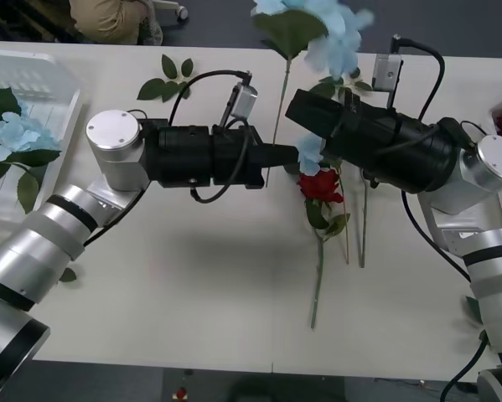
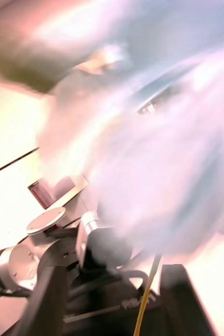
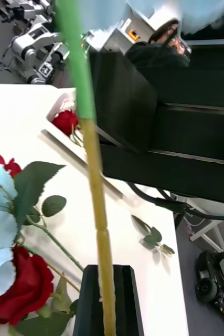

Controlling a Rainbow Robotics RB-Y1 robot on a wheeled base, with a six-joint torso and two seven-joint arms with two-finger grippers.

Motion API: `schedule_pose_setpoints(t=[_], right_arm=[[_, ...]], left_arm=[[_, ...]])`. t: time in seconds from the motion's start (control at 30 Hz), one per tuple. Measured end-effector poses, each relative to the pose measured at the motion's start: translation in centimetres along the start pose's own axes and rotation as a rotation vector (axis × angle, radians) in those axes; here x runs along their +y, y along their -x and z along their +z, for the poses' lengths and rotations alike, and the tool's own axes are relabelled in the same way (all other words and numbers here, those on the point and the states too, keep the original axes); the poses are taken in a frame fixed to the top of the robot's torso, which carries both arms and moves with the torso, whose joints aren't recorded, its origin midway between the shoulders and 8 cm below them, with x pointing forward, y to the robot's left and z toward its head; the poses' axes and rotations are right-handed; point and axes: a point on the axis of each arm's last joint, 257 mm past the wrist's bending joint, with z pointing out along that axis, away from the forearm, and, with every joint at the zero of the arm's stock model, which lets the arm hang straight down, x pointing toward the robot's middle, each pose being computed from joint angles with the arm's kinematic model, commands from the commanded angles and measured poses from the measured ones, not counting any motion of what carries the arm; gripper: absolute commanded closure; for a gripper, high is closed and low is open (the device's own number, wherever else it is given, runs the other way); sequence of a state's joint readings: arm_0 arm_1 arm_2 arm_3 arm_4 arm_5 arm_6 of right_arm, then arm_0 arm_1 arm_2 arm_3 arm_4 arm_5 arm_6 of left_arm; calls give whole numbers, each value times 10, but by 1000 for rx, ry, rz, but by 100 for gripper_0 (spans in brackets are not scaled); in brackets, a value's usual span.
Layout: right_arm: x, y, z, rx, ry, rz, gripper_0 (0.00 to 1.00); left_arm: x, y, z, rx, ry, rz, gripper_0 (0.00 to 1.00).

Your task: Put the red flowers into the right box and the blue flowers into the left box

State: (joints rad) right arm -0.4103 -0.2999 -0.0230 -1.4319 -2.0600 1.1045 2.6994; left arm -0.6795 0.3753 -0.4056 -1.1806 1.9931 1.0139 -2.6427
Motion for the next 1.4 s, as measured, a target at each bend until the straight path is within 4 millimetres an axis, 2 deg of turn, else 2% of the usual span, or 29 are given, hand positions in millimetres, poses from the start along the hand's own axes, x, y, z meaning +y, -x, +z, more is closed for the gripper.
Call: schedule_pose_setpoints(t=[0.13,0.27,0.37,0.43,0.53,0.63,0.73,0.9,1.07,1.27,1.4], right_arm=[[-1,3,-2,-6,-2,-3,0],[0,3,-2,-6,1,-2,0],[3,3,-3,-4,12,-2,0],[3,4,-3,-5,15,-2,0],[3,4,-3,-5,16,-3,0],[4,3,-4,1,20,-5,0],[-3,-13,-11,87,0,-49,0],[-23,-32,-42,253,-55,-116,0],[-39,-43,-79,395,-130,4,0],[-54,-49,-120,515,-244,162,0],[-68,-32,-143,480,-373,377,0]], left_arm=[[12,-2,-16,19,32,10,100],[43,-4,-52,53,126,33,100],[76,-12,-99,99,225,29,100],[98,-18,-139,131,296,13,100],[114,-24,-196,198,365,9,100],[121,-24,-252,288,425,33,100],[121,-18,-310,375,486,54,100],[114,-4,-397,498,592,77,100],[115,2,-475,671,732,128,100],[119,21,-555,870,914,240,100],[116,27,-595,994,985,280,100]])
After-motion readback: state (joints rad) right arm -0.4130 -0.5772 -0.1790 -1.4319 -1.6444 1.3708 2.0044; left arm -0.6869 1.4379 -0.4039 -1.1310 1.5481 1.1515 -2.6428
